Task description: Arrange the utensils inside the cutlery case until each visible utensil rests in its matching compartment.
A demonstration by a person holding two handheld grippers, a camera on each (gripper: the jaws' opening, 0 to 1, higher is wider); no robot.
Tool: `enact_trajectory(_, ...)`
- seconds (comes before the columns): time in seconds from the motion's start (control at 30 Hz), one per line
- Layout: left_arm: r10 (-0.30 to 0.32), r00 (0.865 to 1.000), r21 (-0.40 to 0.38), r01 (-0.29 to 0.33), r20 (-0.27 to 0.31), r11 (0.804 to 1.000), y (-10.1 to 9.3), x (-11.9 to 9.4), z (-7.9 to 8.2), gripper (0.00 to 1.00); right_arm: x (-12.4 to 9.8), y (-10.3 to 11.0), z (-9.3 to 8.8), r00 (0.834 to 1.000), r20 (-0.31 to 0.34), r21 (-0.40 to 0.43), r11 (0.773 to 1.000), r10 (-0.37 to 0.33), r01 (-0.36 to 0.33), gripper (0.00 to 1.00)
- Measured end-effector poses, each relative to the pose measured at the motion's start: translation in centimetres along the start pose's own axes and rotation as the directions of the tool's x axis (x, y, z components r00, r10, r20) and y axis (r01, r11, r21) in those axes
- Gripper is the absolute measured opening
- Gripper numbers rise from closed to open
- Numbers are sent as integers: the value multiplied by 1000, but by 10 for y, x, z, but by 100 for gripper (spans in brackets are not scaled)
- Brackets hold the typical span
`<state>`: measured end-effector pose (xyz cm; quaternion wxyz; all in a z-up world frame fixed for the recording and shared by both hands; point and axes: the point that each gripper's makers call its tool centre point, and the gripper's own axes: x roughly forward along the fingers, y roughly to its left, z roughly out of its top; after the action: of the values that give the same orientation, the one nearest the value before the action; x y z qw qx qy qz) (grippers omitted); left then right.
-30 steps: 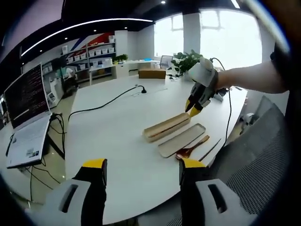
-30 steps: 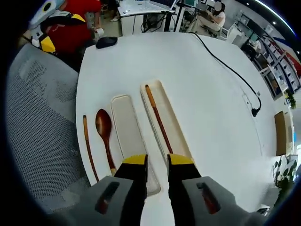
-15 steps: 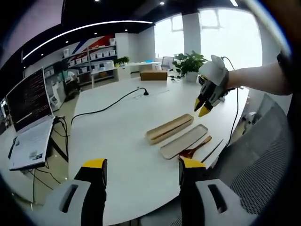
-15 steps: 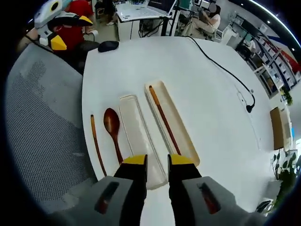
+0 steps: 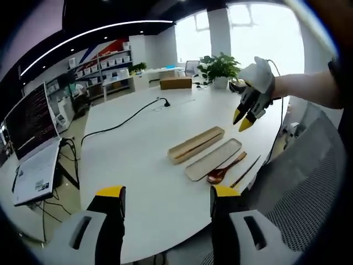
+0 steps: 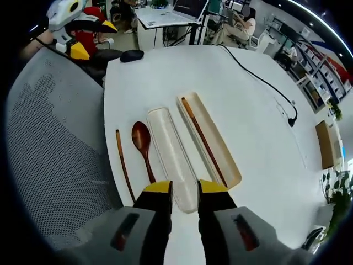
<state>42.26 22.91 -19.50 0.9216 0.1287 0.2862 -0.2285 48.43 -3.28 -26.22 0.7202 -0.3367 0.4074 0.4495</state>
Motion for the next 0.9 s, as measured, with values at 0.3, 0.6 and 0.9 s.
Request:
enact_trajectory(0.3,14,1000,-14,-13,5,1000,2,-3,-1,64,1,16,-4,1000,0,-13,1000,13,-13,15)
enact_trajectory(0.6,16,1000,-42,-15,13,999,4,-3,-2,64,2,33,-6,999,-2,-20,999,36,-36,15)
enact_trajectory(0.9,12,1000,-42,-12,15,999,4,-4,-2,64,8,53,-16,998,-15,-16,998,68,-68,16)
